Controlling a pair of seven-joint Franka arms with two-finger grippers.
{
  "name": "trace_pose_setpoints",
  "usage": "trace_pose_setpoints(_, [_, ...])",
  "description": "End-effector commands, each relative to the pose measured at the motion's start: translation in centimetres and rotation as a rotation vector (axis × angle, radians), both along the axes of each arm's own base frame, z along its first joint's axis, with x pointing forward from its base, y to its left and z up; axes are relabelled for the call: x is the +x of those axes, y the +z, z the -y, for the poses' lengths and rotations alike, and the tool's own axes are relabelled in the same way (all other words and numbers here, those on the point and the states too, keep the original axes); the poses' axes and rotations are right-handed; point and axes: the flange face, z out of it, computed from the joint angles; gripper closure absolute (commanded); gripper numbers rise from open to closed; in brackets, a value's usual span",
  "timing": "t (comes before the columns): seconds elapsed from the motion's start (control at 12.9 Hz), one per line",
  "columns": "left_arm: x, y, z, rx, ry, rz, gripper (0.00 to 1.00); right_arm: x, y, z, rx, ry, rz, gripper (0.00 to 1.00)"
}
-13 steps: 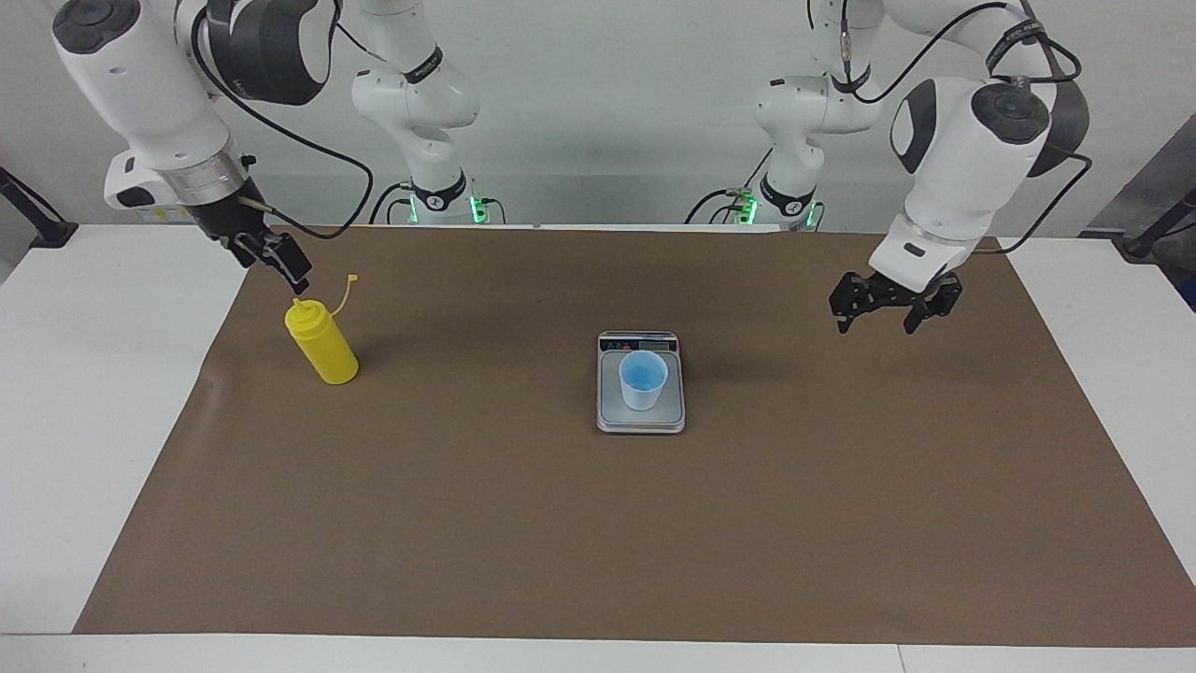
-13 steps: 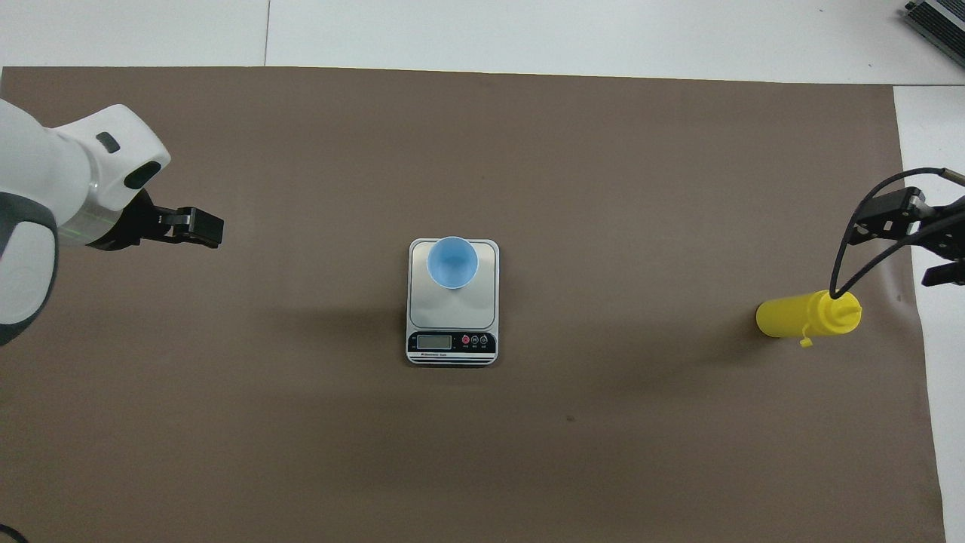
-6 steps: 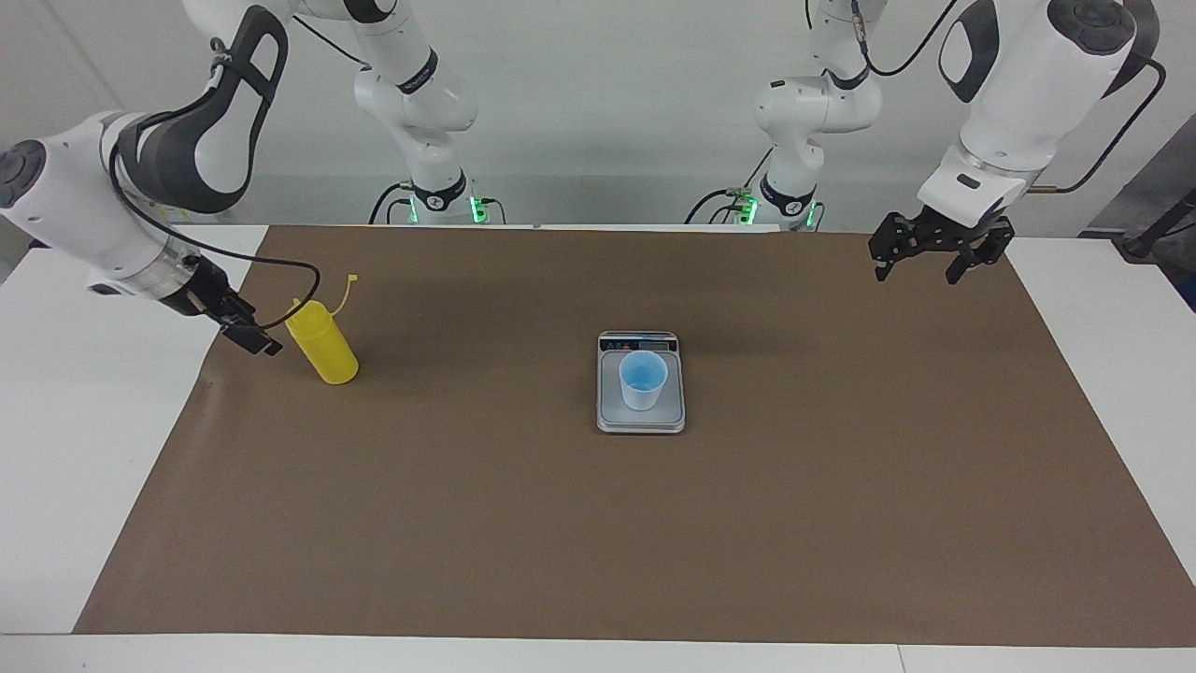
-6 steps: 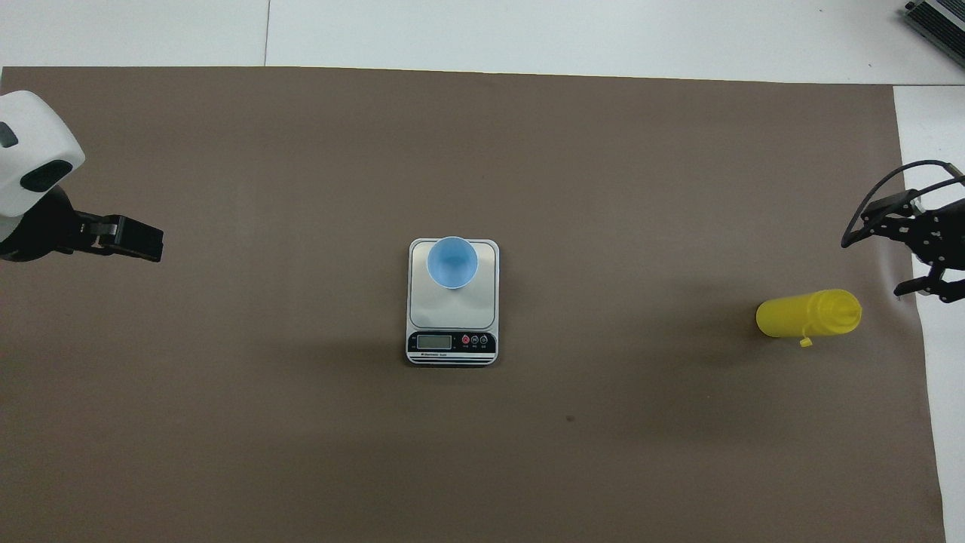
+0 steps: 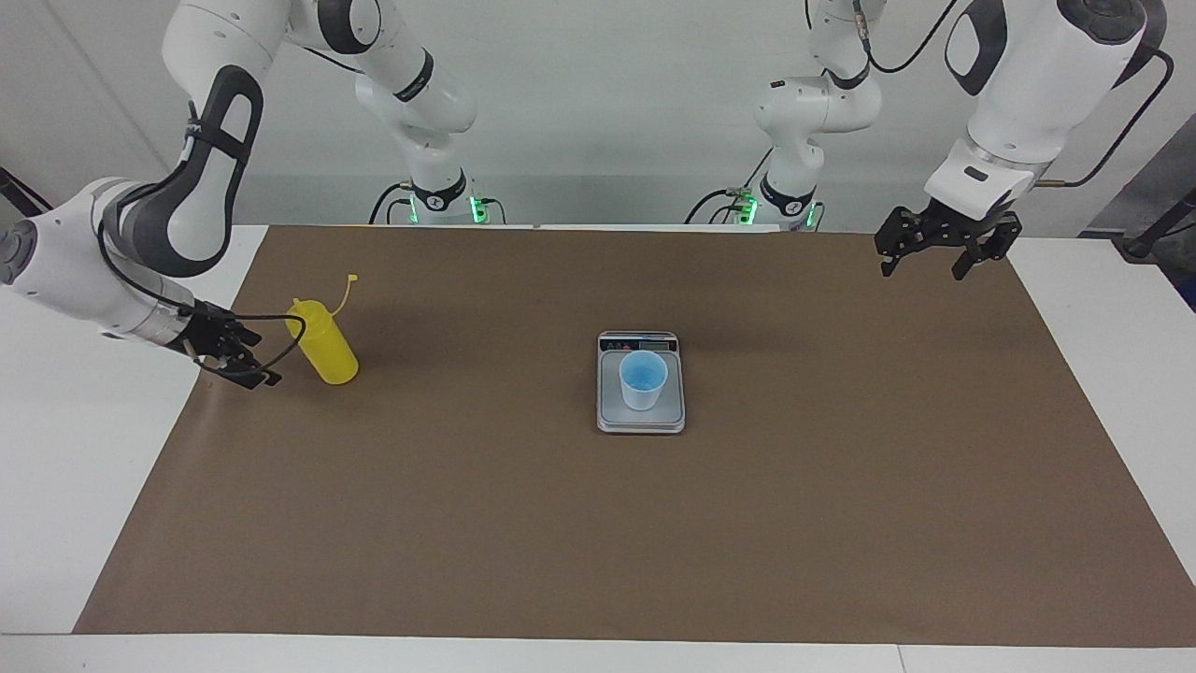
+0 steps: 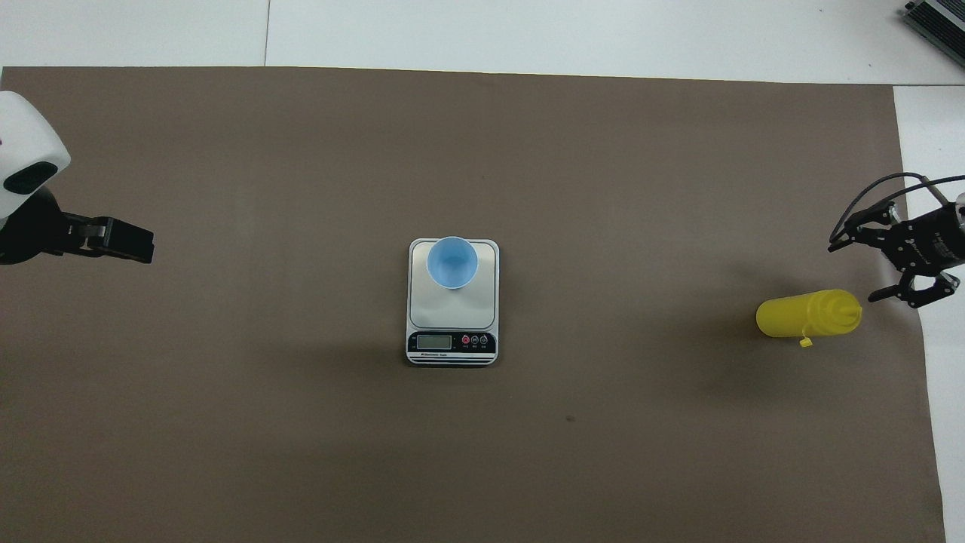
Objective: Pour seasoning into cup on scale with both arms
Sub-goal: 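Grasp the yellow squeeze bottle with the right gripper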
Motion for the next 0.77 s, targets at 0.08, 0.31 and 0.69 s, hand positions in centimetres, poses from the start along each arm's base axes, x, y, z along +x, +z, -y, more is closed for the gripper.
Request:
trace_pose_setpoints(0.08, [-0.7,1.7,-2.1,-0.044,0.022,0.005,0.00,0.2,-2.4,-0.3,0.087,-0.048,-0.027,0.00])
trace_pose_setpoints(0.31, [-0.9,1.6,-1.9,-0.042,-0.001,0.006,0.00,-1.7,-4.4,-0.4,0.137,-0.077,-0.075,0.00])
trace_pose_setpoints(0.69, [-1.0,1.5,-2.1,-0.036,0.002,0.011,0.00,-5.4,-5.4,-1.3,0.278,-0.119,-0.177,0.00])
